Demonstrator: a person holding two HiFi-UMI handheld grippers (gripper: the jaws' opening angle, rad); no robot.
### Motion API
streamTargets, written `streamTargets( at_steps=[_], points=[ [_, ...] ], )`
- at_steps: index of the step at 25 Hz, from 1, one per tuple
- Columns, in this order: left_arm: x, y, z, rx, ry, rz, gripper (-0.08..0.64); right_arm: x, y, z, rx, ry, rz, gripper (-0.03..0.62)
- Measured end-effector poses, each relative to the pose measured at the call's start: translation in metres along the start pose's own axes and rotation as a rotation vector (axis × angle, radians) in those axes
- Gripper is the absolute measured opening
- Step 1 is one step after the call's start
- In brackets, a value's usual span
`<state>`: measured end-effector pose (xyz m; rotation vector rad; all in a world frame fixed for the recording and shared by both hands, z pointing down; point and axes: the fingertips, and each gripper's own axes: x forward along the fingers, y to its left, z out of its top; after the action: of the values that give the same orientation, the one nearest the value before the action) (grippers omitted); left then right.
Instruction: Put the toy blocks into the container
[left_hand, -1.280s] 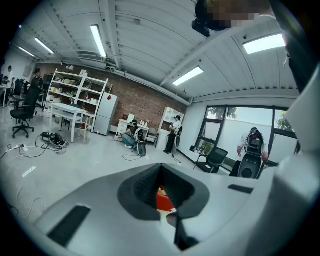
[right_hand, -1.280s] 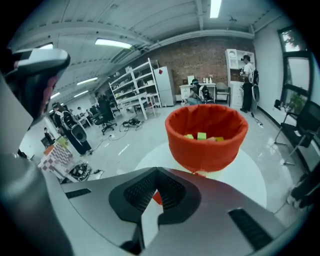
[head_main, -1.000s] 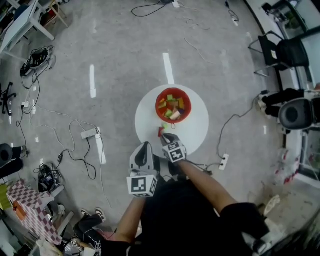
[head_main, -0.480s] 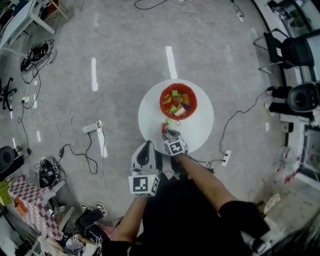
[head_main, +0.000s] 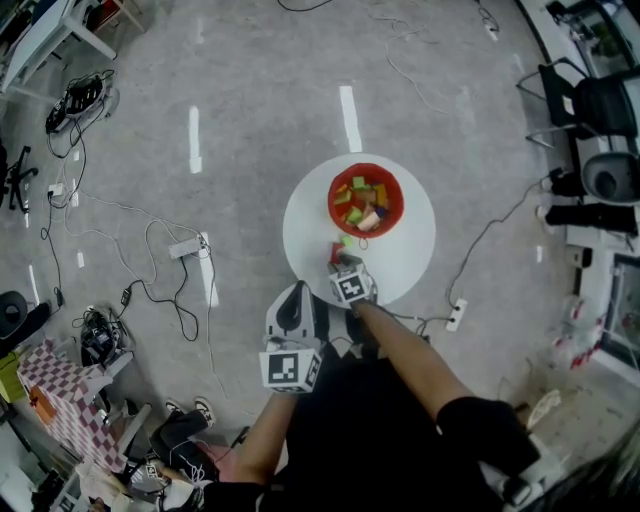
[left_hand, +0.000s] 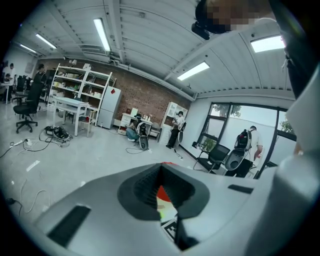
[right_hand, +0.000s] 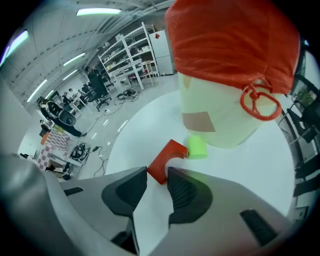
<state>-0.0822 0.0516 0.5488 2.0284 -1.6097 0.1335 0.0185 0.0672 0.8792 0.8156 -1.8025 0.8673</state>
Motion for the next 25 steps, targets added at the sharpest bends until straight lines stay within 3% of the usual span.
streamTargets(
  at_steps=[4,17,25],
  points=[
    [0.0,0.004,-0.008,0.032,0.015,-0.003,-0.012,0.0,0.001,-0.003,-0.031,0.016,0.018,0.118],
    [0.003,-0.003,-0.004,0.011,-0.009,-0.003,-0.012,-0.044,0.031,-0.001,-0.134,-0.003,0.12,0.107],
    [0.0,-0.011,-0.001,0.018,-0.022,0.004,-0.012,-0.12,0.04,0.03,-0.213,-0.158,0.181,0.106]
  ],
)
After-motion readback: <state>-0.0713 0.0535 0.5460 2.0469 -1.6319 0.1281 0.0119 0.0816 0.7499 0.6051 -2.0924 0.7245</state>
